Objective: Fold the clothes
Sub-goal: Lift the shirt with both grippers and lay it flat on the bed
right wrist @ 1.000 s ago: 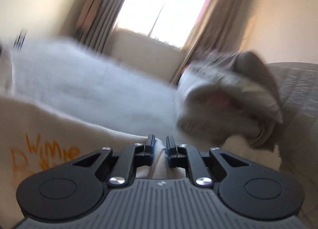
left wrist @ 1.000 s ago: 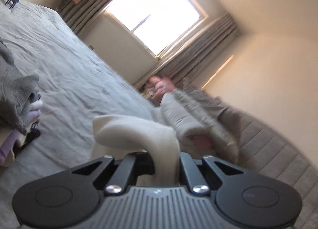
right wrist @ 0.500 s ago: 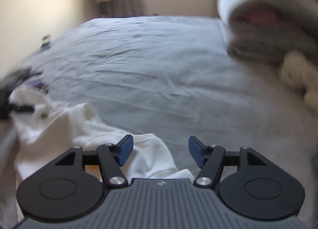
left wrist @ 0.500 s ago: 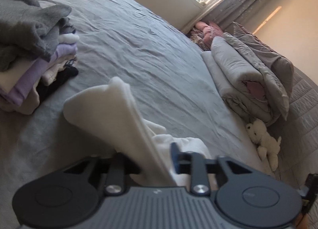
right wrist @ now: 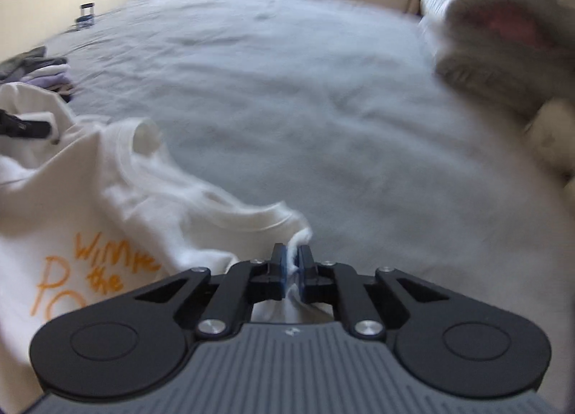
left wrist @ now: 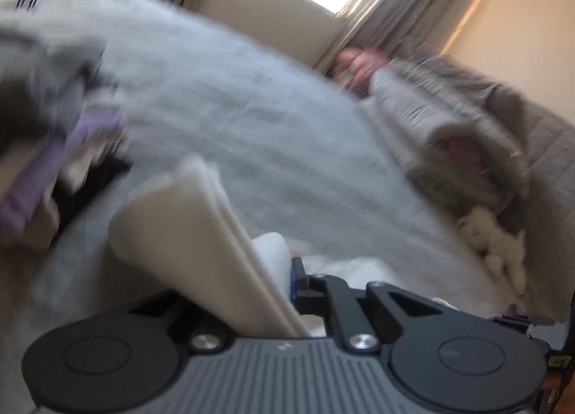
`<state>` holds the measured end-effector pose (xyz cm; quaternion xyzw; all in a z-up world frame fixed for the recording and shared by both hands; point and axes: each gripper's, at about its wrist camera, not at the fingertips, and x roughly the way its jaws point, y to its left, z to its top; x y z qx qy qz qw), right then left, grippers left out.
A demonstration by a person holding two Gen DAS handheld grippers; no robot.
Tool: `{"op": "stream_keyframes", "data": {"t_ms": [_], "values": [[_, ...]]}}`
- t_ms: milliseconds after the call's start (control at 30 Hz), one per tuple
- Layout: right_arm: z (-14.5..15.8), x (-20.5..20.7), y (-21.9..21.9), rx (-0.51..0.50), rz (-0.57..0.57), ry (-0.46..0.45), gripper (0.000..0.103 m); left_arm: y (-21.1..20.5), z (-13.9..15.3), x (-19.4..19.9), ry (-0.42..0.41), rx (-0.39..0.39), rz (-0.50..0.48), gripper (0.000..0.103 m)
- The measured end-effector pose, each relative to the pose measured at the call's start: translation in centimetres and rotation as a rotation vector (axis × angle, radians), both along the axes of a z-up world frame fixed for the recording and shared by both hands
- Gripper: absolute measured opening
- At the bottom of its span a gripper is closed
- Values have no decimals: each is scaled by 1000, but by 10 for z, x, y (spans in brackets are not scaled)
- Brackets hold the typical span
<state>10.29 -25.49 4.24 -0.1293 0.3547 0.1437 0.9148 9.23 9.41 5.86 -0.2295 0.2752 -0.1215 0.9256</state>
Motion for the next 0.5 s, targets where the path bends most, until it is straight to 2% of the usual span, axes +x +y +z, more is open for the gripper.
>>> {"op": "stream_keyframes", "data": {"t_ms": [167,267,367,500], "values": [[45,-12,-10,-91,-123,-297,7,-3,42,-2,-214,-16,-24,3],[70,-20,-18,-133,-222,-484,7,-10,61,9,-300,-20,-57,3],[79,-19,-25,-164,-296,-606,7,-21,63,31,-292,15,-56,3],[66,-6,-31,-203,-355,-677,7,-27,53,59,-258,50,-43,3]]}}
